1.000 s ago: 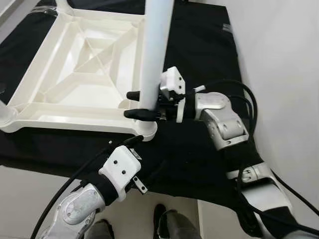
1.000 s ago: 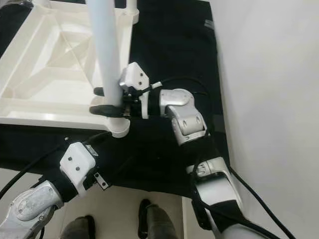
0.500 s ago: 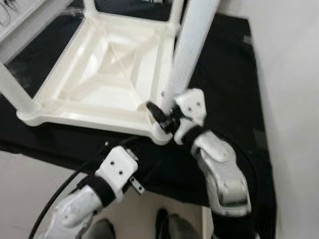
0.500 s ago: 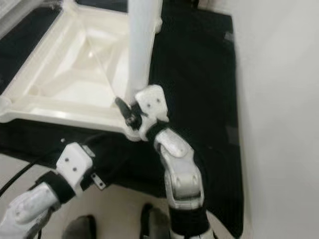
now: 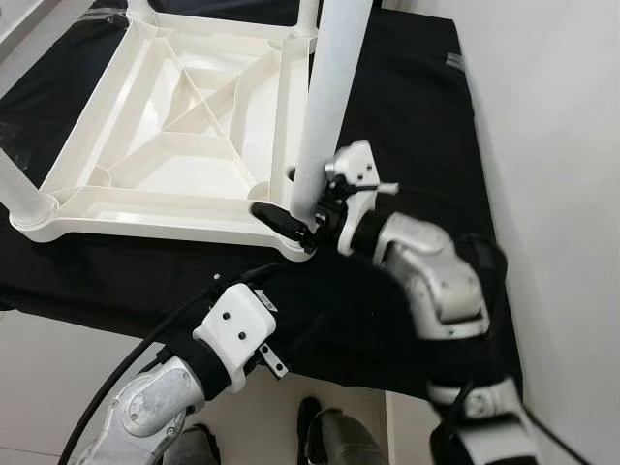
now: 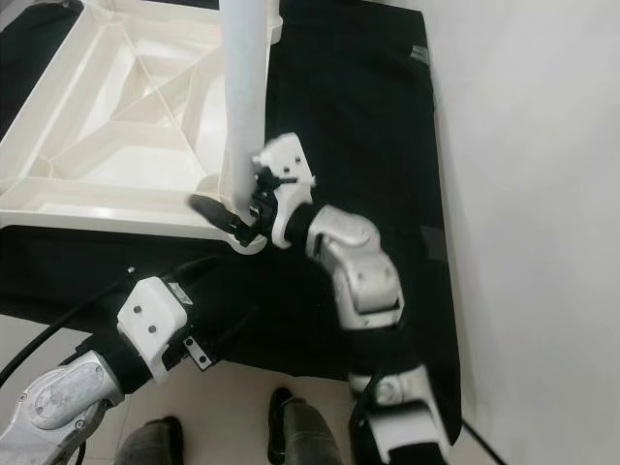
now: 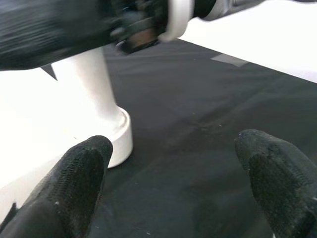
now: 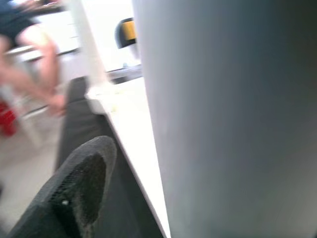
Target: Building children table
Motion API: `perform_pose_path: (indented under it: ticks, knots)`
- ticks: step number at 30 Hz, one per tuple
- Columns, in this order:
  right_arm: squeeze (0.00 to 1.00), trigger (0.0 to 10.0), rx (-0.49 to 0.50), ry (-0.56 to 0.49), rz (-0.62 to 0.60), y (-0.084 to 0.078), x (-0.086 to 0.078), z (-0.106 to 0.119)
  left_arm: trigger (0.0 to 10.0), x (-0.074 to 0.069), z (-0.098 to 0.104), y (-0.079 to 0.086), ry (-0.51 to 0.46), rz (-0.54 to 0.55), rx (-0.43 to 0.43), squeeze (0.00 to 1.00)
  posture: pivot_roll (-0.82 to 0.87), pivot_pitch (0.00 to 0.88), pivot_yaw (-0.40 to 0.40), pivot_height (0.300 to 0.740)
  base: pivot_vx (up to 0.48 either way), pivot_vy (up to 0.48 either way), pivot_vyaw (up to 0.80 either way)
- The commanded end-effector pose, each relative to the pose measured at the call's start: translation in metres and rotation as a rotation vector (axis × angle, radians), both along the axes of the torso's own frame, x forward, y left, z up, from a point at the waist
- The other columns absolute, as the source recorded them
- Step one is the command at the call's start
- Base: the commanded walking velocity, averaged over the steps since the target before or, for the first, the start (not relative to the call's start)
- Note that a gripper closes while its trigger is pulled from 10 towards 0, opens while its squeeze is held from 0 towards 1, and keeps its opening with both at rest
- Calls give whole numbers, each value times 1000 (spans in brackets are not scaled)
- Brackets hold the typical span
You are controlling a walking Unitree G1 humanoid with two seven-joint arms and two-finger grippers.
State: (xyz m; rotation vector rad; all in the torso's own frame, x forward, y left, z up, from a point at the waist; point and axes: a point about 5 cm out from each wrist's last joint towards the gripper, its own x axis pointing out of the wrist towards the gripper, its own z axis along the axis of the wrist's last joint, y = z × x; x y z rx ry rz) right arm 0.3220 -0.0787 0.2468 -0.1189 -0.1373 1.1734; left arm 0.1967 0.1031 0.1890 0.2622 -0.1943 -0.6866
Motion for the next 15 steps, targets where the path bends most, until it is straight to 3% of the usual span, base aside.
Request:
perform_pose_path:
  ticks: [1, 9, 10, 14, 15]
  knots:
    - [0, 10000, -33, 15, 137, 0, -5, -11, 10000, -1, -5, -2, 23, -3, 1, 0, 130, 253, -149, 740, 0, 0, 0]
    - [0, 10000, -57, -9, 213, -7, 21, -5, 10000, -1, -4, 1, 16, 12, 6, 0, 151, 251, -148, 740, 0, 0, 0]
    - [0, 4706, -50, -5, 234, -6, 23, -4, 10000, -1, -3, 2, 15, 15, 9, 0, 151, 251, -148, 740, 0, 0, 0]
    - [0, 4706, -30, 17, 295, -6, 26, -4, 10000, 0, -3, 3, 13, 19, 12, 0, 160, 253, -148, 740, 0, 0, 0]
    - [0, 0, -29, 27, 323, -7, 29, -6, 10000, 0, -3, 5, 11, 25, 15, 0, 169, 255, -147, 740, 0, 0, 0]
